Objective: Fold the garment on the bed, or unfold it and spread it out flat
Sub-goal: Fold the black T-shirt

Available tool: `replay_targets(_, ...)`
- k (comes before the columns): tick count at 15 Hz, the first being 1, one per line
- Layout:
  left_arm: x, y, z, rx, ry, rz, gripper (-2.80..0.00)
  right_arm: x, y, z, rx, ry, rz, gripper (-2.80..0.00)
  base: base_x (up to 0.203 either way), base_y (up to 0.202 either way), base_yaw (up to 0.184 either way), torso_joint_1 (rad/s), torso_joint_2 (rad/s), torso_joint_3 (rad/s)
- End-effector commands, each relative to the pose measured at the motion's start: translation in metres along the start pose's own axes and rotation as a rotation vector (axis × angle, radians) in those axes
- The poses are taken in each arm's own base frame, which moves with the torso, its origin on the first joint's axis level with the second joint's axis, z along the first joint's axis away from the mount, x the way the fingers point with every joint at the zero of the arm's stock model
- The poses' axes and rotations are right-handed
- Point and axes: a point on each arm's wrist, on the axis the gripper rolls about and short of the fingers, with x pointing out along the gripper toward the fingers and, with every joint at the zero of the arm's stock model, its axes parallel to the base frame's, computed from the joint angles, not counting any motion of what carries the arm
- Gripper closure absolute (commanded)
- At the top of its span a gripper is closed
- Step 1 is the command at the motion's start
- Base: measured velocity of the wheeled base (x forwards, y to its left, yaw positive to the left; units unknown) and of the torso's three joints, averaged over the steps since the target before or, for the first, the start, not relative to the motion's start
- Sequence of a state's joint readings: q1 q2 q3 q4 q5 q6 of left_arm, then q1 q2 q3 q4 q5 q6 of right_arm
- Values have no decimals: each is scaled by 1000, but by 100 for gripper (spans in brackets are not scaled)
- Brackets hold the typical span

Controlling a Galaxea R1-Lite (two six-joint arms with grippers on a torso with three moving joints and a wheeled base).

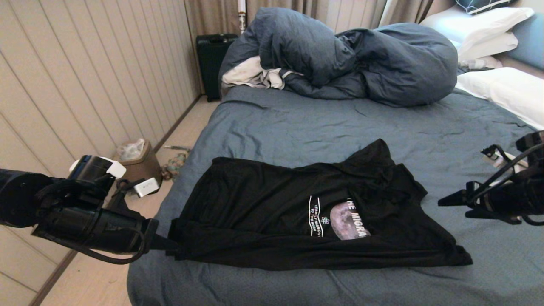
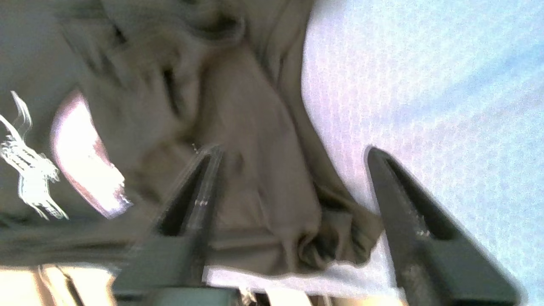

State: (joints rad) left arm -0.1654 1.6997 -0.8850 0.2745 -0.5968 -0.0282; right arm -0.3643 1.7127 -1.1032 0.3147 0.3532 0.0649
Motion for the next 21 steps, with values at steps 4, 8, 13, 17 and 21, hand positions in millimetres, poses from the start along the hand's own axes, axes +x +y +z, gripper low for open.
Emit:
replay_targets(4, -6, -3, -1, 6, -17, -2, 0, -7, 7, 6, 68, -17, 164, 0, 0, 0, 0, 0, 0, 0)
replay_targets(8, -7, -41, -10, 135, 0, -64, 0, -3, 4, -3, 98, 23, 229, 0, 0, 0, 0, 0, 0, 0)
replay_targets(13, 53, -92, -6, 326, 166, -32, 0, 9, 0, -15, 113, 83, 225, 0, 0, 0, 0, 0, 0, 0)
replay_targets(17, 82, -102, 16, 368, 174, -6, 0, 14, -2, -19, 104, 87, 224, 0, 0, 0, 0, 0, 0, 0)
replay_targets(21, 111, -96, 27, 373, 202, 0, 0, 18, -2, -21, 102, 91, 225, 0, 0, 0, 0, 0, 0, 0)
